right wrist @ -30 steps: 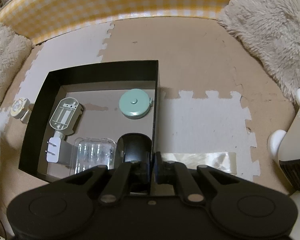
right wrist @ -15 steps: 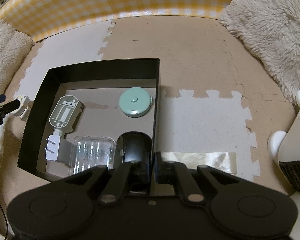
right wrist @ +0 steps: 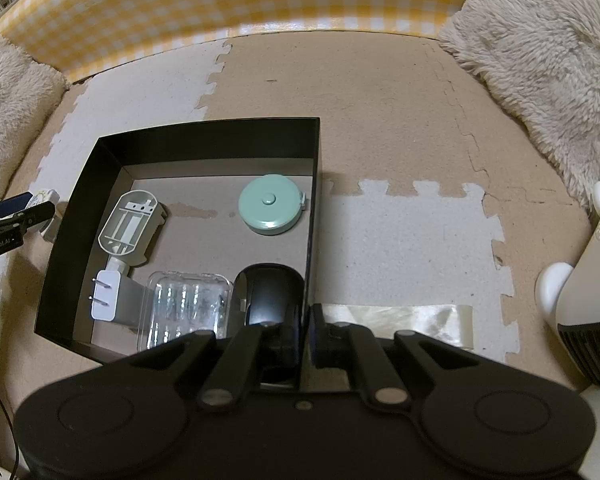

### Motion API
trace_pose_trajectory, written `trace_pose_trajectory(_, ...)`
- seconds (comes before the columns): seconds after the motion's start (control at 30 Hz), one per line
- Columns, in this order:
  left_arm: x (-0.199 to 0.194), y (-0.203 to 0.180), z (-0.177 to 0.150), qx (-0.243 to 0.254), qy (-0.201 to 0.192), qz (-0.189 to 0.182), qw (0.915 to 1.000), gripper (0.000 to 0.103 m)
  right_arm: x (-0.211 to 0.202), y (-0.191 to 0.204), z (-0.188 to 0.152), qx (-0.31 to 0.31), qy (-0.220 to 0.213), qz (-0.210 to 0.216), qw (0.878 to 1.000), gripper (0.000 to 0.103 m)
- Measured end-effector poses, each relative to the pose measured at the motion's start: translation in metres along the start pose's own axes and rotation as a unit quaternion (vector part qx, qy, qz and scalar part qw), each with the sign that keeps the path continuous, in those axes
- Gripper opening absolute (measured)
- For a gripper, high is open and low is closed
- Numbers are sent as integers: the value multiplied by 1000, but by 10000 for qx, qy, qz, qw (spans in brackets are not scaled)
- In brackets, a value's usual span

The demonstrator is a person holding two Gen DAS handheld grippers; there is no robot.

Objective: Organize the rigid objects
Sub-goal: 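Grasp the yellow-and-white tape measure with the left gripper, then carry the yellow tape measure into the black tray and release it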

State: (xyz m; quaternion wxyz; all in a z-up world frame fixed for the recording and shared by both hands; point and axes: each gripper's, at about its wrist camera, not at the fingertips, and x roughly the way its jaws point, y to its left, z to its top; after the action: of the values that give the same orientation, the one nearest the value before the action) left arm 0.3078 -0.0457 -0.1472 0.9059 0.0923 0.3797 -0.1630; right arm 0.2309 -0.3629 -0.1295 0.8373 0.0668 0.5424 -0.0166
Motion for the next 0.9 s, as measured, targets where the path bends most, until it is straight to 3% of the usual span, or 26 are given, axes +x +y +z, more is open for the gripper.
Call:
trace_pose_trajectory(0.2, -2, 1, 1, -208, 36, 9, 9998, 56, 0, 1, 0, -14, -1, -6, 10000, 6)
trace_pose_trajectory(0.3, -10, 2, 7, -451, -122, -156, 9988, 56, 0, 1, 0, -33, -2, -9, 10000, 6)
trace_pose_trajectory(0.6, -41, -49, 28, -406, -556, -1213, 9902, 56, 0, 1, 0, -35, -3, -9, 10000, 6)
trace_pose_trajectory(0.9, -34, -108, 35, -88, -248, -1838, 9826, 56, 0, -2, 0, 25, -20, 66, 10000, 6)
